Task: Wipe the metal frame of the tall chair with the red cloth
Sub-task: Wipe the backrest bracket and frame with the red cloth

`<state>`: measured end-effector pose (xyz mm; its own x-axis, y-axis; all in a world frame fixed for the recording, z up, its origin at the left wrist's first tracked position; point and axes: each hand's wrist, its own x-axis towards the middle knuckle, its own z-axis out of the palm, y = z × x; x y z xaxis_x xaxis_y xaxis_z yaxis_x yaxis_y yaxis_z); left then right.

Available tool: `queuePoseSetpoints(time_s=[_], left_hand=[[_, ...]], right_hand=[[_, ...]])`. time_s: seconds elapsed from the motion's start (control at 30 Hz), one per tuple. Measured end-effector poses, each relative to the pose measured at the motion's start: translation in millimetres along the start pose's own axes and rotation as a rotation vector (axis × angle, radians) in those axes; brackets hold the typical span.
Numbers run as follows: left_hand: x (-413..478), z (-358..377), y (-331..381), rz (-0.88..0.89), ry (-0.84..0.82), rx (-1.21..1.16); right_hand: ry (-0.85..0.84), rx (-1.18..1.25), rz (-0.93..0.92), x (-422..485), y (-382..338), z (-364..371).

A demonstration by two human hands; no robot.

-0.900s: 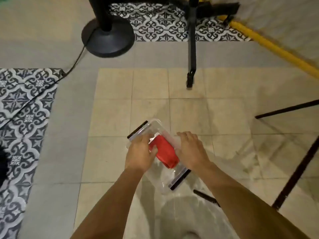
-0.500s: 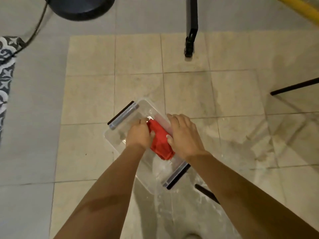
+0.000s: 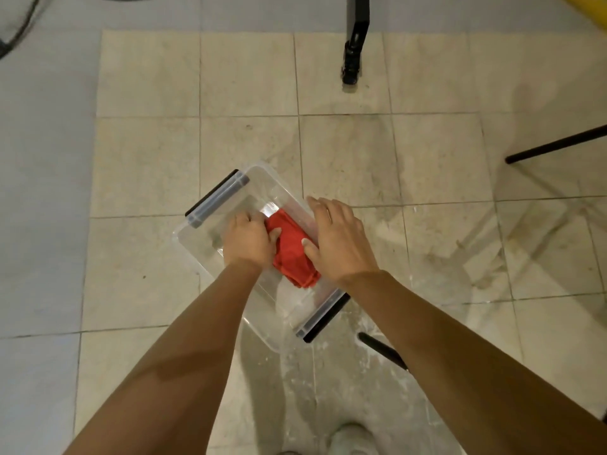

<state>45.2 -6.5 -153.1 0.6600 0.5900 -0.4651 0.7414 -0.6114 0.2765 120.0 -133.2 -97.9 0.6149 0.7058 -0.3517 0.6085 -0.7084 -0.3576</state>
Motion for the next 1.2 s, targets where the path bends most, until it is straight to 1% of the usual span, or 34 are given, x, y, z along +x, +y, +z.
queuePoseSetpoints(time_s=[0.07,0.13,0.23,0.3,0.4,0.5,0.6,0.7,0.83,0.93,1.07,1.2], left_hand=[[-8,-4,-3,0.056,-0.027,-0.13],[-19,-8,-6,0.113,-0.045,-0.201],[-35,-23,-3,0.233,-0.049,-0.16],[-48,-39,2,0.311,-0.02,-0.169],[-68,-72,14,0.325,0.037,-0.231],[-92,-109,29,0.316,0.049,-0.283],[-118,-146,47,0.382,0.045,-0.31],[-146,-189,71,0.441,0.075,-0.294],[-195,-245,100,0.534,0.155,-0.321],[-241,-287,119,0.612,0.214,-0.308],[-303,-338,143,0.686,0.306,-0.374],[-358,-379,171,0.759,0.302,-0.458]], right_hand=[[-0.009,0.004,0.004,-3,-2,-4],[-0.01,0.007,0.017,-6,-5,-9],[-0.01,0.021,0.036,-13,-13,-21],[-0.004,0.034,0.034,-23,-22,-34],[0.015,0.056,0.044,-42,-36,-57],[0.038,0.068,0.059,-68,-46,-88],[0.084,0.093,0.093,-91,-56,-123],[0.174,0.107,0.108,-118,-68,-165],[0.303,0.119,0.096,-164,-90,-222],[0.409,0.142,0.061,-208,-108,-260],[0.553,0.166,-0.003,-270,-131,-305],[0.677,0.248,-0.018,-326,-149,-346]])
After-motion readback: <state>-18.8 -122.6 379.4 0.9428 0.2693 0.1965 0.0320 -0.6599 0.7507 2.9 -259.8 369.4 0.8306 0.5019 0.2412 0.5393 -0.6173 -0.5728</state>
